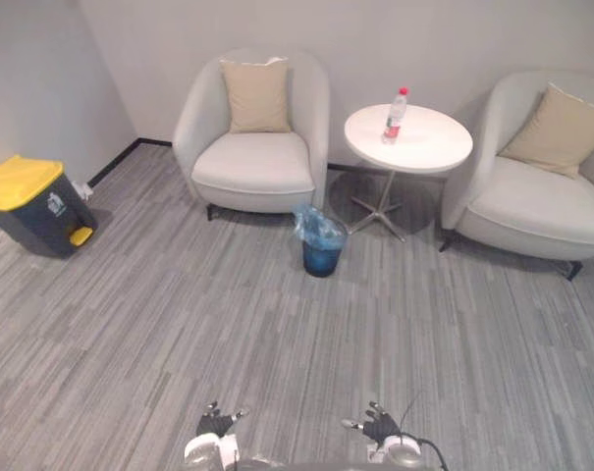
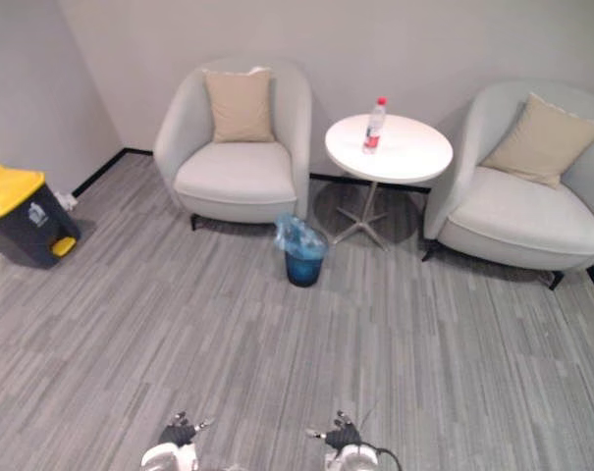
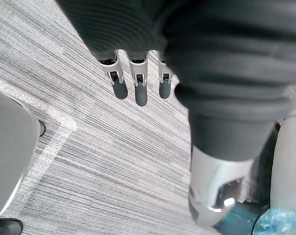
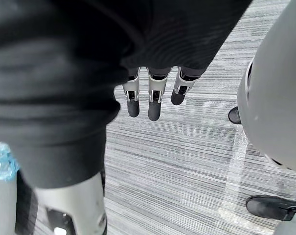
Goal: Organize the slippers on the shoe rack
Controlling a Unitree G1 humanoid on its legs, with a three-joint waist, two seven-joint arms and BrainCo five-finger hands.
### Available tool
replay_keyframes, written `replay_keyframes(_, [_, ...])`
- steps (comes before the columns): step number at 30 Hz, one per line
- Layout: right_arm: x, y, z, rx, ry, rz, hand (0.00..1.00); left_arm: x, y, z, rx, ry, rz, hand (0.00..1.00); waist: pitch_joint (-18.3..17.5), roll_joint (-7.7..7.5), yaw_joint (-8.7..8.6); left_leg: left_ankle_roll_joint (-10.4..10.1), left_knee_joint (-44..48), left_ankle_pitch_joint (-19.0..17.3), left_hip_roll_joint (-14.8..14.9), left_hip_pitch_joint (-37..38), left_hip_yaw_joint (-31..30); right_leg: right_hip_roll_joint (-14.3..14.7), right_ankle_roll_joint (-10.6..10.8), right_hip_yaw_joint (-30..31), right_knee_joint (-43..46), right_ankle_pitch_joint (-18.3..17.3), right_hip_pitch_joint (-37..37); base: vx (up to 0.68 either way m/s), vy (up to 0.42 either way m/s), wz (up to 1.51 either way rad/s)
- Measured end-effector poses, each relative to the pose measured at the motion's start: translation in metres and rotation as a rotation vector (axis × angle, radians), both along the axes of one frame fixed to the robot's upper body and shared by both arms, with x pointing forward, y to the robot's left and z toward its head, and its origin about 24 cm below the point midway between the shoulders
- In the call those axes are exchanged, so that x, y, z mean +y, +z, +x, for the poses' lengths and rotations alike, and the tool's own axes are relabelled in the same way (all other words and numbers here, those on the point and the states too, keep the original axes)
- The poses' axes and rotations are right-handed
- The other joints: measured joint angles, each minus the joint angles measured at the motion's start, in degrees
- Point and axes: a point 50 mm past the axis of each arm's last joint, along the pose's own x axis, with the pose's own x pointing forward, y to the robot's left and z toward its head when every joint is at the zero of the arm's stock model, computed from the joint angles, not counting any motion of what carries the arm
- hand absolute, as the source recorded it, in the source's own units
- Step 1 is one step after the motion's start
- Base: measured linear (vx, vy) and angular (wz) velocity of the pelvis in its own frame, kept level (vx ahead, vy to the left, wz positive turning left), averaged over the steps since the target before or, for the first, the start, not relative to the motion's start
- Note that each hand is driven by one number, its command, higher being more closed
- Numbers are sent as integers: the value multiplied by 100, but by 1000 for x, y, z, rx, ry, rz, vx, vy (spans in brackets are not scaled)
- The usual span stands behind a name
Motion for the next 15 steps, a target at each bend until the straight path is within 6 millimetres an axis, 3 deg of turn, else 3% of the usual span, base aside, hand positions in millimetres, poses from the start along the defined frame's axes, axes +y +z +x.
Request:
replay_keyframes(2, [-4,0,-1,7,2,-14,0,-1,0,0,2,8,-6,0,-10,14,-5,152,-3,100,-38,84,-10,-65,-16,-451,-41,67,40,71,-19,-37])
replay_keyframes(10, [-23,-4,-13,43,-85,-44,0,-2,0,0,-7,104,-44,0,-147,-1,-17,164,17,111,-143,187,-275,-230,-82,-902,-877,312,632,51,8,9])
replay_keyframes(15, [-30,-5,-18,61,-140,-44,0,0,-1,-4,3,111,-42,0,-185,-63,-10,165,17,112,-261,279,-423,-338,-48,-1029,-929,346,787,8,9,11])
